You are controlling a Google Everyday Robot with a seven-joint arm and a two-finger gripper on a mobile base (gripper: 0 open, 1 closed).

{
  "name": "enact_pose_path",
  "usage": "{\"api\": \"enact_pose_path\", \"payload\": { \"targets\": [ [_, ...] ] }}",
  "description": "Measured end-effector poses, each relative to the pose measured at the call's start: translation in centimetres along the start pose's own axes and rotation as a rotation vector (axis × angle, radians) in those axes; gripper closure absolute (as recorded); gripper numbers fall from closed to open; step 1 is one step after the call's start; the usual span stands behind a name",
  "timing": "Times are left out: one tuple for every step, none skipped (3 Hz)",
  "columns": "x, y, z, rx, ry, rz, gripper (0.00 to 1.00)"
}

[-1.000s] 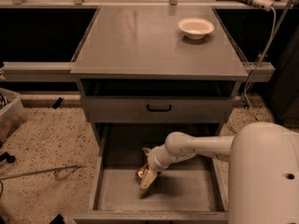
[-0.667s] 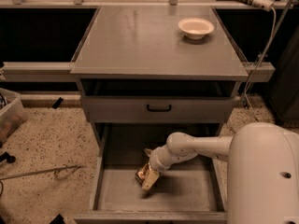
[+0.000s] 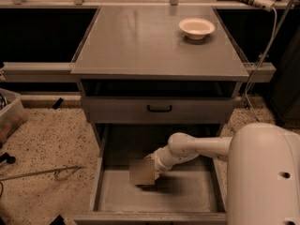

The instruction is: Pick orange can from middle drawer and place on counter

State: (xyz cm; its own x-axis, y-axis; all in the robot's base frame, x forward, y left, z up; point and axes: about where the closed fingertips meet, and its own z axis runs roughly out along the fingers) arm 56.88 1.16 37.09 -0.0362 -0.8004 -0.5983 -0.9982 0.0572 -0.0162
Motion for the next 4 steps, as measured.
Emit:
{"api": "enact_pose_path", "payload": {
  "targets": [
    [0.0, 0.0, 0.0, 0.0, -0.001, 0.001, 0.65],
    [-1.2, 0.0, -3.8, 0.018, -0.03, 0.044, 0.88],
    [-3.9, 0.4, -10.0, 0.049, -0.105, 0.06, 1.0],
    [-7.4, 2.0, -17.3, 0.065, -0.174, 0.058, 1.0]
  ]
}}
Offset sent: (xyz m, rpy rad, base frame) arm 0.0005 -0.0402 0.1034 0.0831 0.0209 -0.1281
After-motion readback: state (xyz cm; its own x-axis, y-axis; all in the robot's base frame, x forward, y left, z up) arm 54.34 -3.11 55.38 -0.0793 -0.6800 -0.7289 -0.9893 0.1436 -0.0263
